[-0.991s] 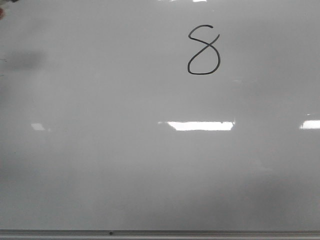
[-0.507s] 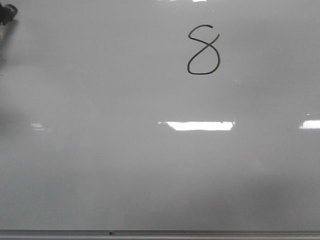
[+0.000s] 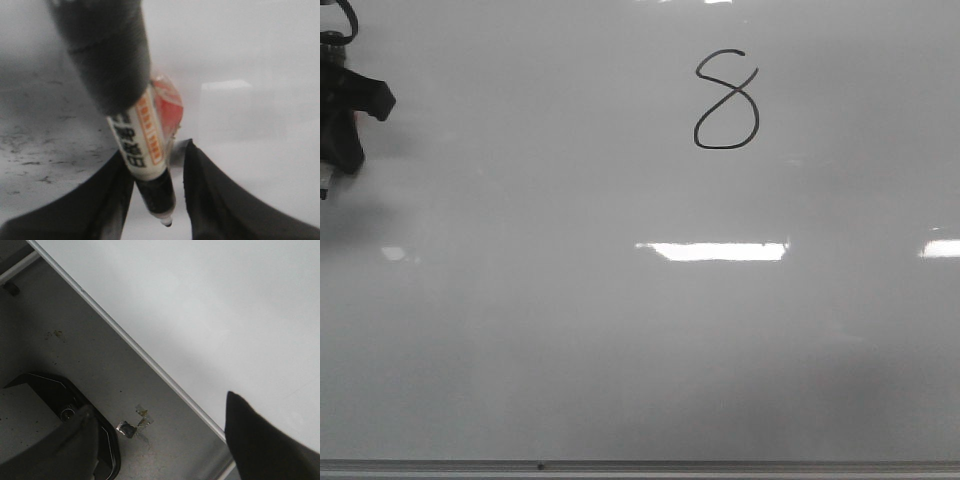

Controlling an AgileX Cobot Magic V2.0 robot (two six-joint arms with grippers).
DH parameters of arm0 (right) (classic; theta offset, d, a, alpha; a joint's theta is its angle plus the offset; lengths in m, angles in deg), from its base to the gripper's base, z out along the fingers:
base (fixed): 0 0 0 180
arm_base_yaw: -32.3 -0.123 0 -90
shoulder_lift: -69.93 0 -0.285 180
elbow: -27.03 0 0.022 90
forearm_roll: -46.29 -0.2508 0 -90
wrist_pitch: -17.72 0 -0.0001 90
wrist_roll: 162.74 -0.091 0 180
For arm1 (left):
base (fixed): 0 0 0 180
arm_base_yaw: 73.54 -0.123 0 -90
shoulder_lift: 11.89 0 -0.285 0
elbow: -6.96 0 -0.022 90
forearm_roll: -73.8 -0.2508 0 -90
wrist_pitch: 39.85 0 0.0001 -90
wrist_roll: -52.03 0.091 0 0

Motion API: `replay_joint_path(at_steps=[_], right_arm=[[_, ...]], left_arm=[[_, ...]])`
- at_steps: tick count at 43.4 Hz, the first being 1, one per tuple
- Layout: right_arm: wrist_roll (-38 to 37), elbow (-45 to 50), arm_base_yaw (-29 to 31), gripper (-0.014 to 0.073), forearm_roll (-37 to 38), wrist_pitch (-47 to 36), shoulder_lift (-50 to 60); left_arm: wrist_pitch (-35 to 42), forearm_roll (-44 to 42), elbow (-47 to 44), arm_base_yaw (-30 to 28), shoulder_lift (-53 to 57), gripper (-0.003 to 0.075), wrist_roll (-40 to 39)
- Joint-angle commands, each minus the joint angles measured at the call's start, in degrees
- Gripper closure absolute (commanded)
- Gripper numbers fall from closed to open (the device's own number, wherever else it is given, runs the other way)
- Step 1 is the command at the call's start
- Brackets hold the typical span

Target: Write number 8 on whiteboard

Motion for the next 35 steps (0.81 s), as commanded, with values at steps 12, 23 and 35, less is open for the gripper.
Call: replay_joint_path(at_steps=[12,23,35], right_arm=[[-2.83,-1.74,0.37,0.0043,1.15,-2.77,1.77],[-23.77,-1.74,0.37,0.0043,10.9,-3.41,7.11],[-28.23,-1.5,0.37,0.0043,12.84,-2.73,14.53]], left_arm=[[-1.13,-1.43,2.01,-0.26,6.17,0.0356,-0.31],[-6.28,-1.61,1.34,2.97,20.3,0.0356,3.62],[-10.48,-1.26,-4.41,12.88,36.62,0.0356,4.63]])
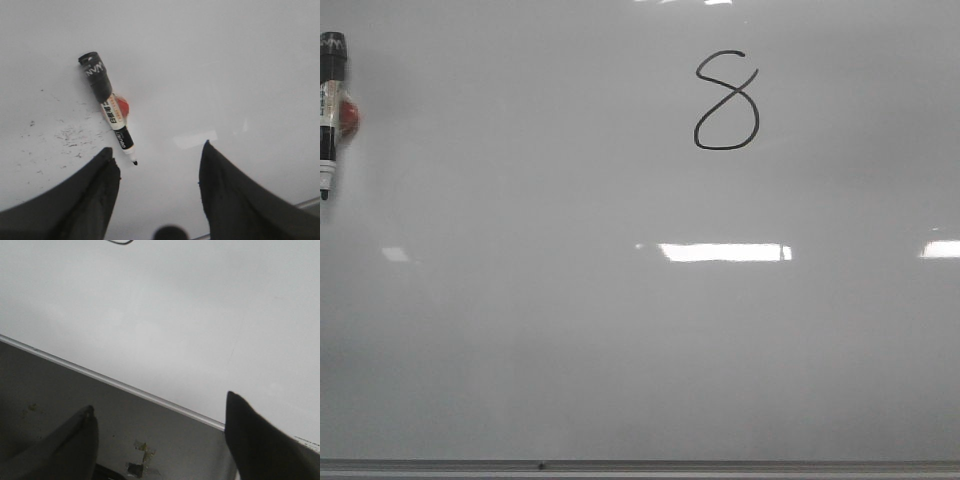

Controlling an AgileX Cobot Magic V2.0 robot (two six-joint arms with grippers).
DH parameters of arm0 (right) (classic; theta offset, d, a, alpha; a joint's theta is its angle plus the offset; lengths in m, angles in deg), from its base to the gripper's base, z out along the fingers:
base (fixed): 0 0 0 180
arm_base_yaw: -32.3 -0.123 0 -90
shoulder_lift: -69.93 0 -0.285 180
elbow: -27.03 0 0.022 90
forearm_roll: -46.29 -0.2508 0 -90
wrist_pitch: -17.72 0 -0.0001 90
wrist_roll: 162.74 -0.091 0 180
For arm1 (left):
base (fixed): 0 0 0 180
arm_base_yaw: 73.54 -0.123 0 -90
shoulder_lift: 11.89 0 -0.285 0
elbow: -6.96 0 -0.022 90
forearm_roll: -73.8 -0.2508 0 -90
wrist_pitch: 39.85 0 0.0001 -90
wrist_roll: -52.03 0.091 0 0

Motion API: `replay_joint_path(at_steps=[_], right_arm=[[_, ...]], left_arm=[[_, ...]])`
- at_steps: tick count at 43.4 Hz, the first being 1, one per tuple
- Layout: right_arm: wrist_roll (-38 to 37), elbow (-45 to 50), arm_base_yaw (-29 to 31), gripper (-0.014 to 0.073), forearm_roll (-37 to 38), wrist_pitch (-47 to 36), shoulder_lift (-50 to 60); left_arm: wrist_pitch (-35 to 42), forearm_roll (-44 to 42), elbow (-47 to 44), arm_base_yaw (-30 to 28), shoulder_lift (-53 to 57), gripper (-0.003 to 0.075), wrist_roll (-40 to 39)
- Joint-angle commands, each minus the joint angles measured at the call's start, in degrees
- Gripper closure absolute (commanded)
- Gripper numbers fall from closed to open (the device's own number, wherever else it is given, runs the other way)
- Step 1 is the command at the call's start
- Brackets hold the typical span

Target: Write number 8 on whiteboard

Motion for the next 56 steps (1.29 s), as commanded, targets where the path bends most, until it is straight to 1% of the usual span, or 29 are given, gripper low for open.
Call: replay_joint_path(at_steps=[1,6,12,19,21,23,26,31,33,36,38,39,44,45,50,56], right_arm=[[-0.52,-1.5,0.37,0.0043,0.71,-2.36,2.48],[-0.52,-1.5,0.37,0.0043,0.71,-2.34,4.73],[-0.52,-1.5,0.37,0.0043,0.71,-2.34,5.33],[-0.52,-1.5,0.37,0.0043,0.71,-2.52,5.32],[-0.52,-1.5,0.37,0.0057,0.71,-2.52,5.32],[-0.52,-1.5,0.37,0.0093,0.71,-2.52,5.32],[-0.46,-1.5,0.37,0.0182,0.71,-2.52,5.32],[-0.46,-1.5,0.37,0.0375,0.71,-2.46,5.32],[-0.46,-1.5,0.37,0.0451,0.71,-2.42,5.32],[-0.46,-1.5,0.37,0.0545,0.71,-2.42,5.32],[-0.46,-1.5,0.37,0.0599,0.71,-2.42,5.32],[-0.46,-1.5,0.37,0.0626,0.71,-2.42,5.32],[-0.46,-1.5,0.37,0.0702,0.71,-2.42,5.32],[-0.46,-1.5,0.37,0.0704,0.71,-2.42,5.32],[-0.46,-1.5,0.37,0.0701,0.71,-2.36,5.32],[-0.46,-1.5,0.37,0.0701,0.71,-2.35,5.32]], left_arm=[[1.23,-0.03,-0.81,3.19,6.58,0.0356,0.05],[-0.35,0.68,-3.92,5.96,11.74,0.0356,0.05],[-0.09,2.33,-6.66,7.06,16.21,0.0356,0.05],[0.05,2.49,-6.97,7.06,16.95,0.0356,0.05],[0.19,2.49,-6.97,7.06,16.95,0.0356,0.05],[0.19,2.37,-6.97,7.06,16.95,0.0356,0.05],[0.29,1.75,-6.97,7.06,16.95,0.0356,0.05],[0.29,1.39,-6.97,7.06,16.95,0.0366,0.05],[0.29,1.39,-6.97,7.06,16.95,0.0389,0.05],[0.29,1.39,-6.97,7.06,16.95,0.0449,0.05],[0.29,1.39,-6.97,7.06,16.95,0.0496,0.05],[0.33,1.39,-6.97,7.06,16.95,0.0532,0.05],[0.42,1.39,-6.97,7.06,16.95,0.0631,0.05],[0.46,1.39,-6.97,7.06,16.95,0.0662,0.05],[1.77,1.8,-6.97,7.06,16.95,0.0743,0.05],[3.12,1.8,-6.97,7.06,16.95,0.0741,0.05]])
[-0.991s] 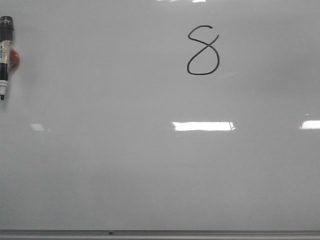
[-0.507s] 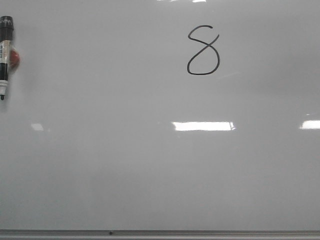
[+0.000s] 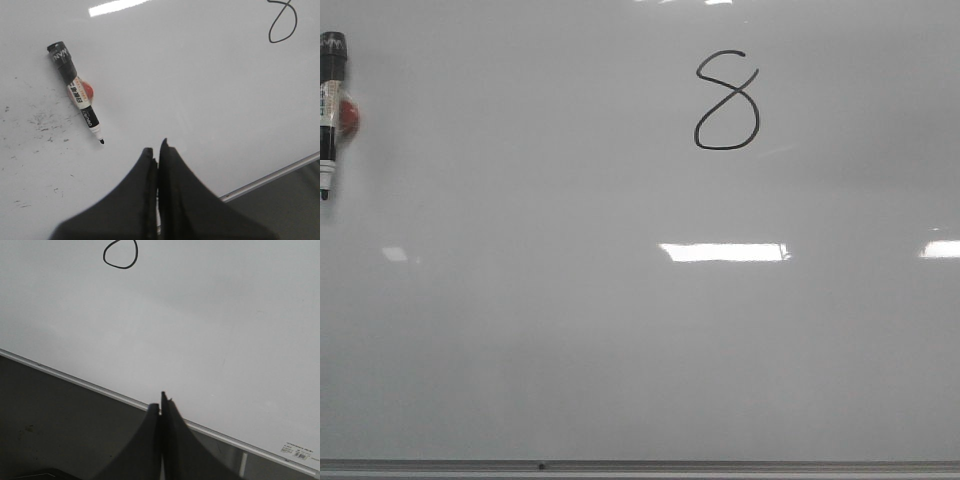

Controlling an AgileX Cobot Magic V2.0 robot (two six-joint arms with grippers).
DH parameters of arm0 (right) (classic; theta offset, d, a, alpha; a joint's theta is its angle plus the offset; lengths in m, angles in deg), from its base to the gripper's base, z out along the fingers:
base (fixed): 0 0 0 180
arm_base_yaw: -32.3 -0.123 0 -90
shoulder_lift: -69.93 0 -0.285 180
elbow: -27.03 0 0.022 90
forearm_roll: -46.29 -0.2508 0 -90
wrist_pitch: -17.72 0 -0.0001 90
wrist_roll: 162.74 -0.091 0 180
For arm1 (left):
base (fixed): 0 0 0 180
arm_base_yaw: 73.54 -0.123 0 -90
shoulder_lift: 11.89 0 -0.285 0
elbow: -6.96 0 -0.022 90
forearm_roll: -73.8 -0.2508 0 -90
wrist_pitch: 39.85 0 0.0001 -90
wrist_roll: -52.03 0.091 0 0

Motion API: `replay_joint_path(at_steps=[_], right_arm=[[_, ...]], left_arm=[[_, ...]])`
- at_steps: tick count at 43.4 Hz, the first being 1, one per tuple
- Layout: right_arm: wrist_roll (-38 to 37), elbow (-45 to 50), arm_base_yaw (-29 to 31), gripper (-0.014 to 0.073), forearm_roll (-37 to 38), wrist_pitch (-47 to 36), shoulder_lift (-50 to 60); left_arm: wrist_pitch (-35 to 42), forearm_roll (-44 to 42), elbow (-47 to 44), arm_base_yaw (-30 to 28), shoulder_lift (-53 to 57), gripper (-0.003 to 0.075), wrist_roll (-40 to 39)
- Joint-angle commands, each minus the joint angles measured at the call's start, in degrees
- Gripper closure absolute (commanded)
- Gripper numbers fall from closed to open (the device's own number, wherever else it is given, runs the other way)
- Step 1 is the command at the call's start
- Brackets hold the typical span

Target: Write number 8 on whiteboard

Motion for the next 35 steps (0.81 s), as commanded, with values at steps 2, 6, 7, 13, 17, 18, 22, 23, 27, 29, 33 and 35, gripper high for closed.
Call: replay_joint_path(at_steps=[2,6,7,13,17,18,22,23,27,29,33,35], right_arm=[[-0.08,-1.5,0.37,0.0701,0.25,-3.42,-0.2],[-0.08,-1.5,0.37,0.0701,0.25,-3.42,-0.2],[-0.08,-1.5,0.37,0.0701,0.25,-3.42,-0.2],[-0.08,-1.5,0.37,0.0701,0.25,-3.42,-0.2],[-0.08,-1.5,0.37,0.0701,0.25,-3.42,-0.2],[-0.08,-1.5,0.37,0.0701,0.25,-3.42,-0.2],[-0.08,-1.5,0.37,0.0701,0.25,-3.42,-0.2],[-0.08,-1.5,0.37,0.0701,0.25,-3.42,-0.2],[-0.08,-1.5,0.37,0.0701,0.25,-3.42,-0.2],[-0.08,-1.5,0.37,0.0701,0.25,-3.42,-0.2],[-0.08,-1.5,0.37,0.0701,0.25,-3.36,-0.2],[-0.08,-1.5,0.37,0.0701,0.25,-3.36,-0.2]], left_arm=[[5.17,-0.16,1.44,0.41,0.21,0.0741,-0.07],[5.21,-0.16,1.44,0.41,0.21,0.0741,-0.07],[5.21,-0.16,1.44,0.41,0.21,0.0741,-0.07],[5.21,-0.16,1.44,0.41,0.21,0.0741,-0.07],[5.21,-0.16,1.44,0.41,0.21,0.0741,-0.07],[5.21,-0.16,1.44,0.41,0.21,0.0741,-0.07],[5.32,-0.16,1.44,0.41,0.21,0.0741,-0.07],[5.31,-0.16,1.32,0.41,0.21,0.0741,-0.07],[5.31,-0.43,0.88,-1.9,1.23,0.0741,-0.03],[5.81,-0.41,-0.03,-4.32,2.24,0.0741,-0.03],[10.46,-0.41,-3.65,-9.58,5.77,0.0741,-0.03],[13.02,-0.41,-5.79,-12.25,7.83,0.0741,0.06]])
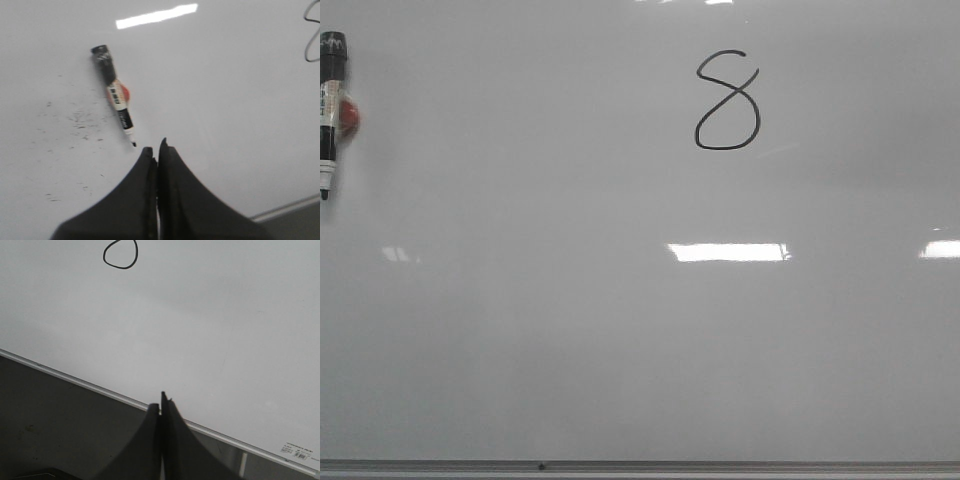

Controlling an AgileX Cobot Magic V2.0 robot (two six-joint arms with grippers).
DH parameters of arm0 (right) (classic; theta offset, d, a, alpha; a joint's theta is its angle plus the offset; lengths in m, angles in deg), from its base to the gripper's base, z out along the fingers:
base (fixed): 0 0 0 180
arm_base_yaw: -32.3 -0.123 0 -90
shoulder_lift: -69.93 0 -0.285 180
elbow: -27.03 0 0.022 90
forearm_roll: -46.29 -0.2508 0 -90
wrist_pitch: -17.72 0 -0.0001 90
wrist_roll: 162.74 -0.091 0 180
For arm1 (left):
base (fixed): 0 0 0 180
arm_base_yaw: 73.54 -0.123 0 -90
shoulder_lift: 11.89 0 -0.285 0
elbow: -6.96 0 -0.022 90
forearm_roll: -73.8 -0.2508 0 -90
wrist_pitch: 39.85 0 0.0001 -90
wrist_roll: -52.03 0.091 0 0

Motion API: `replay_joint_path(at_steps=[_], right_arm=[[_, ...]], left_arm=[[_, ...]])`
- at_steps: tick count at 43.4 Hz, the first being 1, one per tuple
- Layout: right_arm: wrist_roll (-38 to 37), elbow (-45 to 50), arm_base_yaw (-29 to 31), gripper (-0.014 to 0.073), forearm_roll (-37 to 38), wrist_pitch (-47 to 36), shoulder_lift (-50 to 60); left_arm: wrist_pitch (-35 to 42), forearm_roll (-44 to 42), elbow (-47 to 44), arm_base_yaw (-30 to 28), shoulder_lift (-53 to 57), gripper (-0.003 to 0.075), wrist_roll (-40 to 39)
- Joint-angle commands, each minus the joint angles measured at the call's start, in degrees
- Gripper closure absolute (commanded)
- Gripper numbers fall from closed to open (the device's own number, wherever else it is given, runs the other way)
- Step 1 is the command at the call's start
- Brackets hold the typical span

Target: Write number 8 on whiteboard

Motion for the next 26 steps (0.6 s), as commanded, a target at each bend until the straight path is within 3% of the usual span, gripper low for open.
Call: replay_joint_path(at_steps=[1,9,16,26], right_arm=[[-0.08,-1.5,0.37,0.0701,0.15,-3.36,-0.2],[-0.08,-1.5,0.37,0.0701,0.15,-3.36,-0.2],[-0.08,-1.5,0.37,0.0701,0.15,-3.36,-0.2],[-0.08,-1.5,0.37,0.0701,0.15,-3.36,-0.2]], left_arm=[[9.24,-0.53,-2.35,-4.73,4.45,0.0741,0.06],[17.74,4.48,-14.38,-12.35,16.36,0.0741,7.48],[18.7,5.24,-23.93,-17.63,25.87,0.0741,8.73],[29.83,6.15,-37.37,-19.43,34.74,0.0741,8.73]])
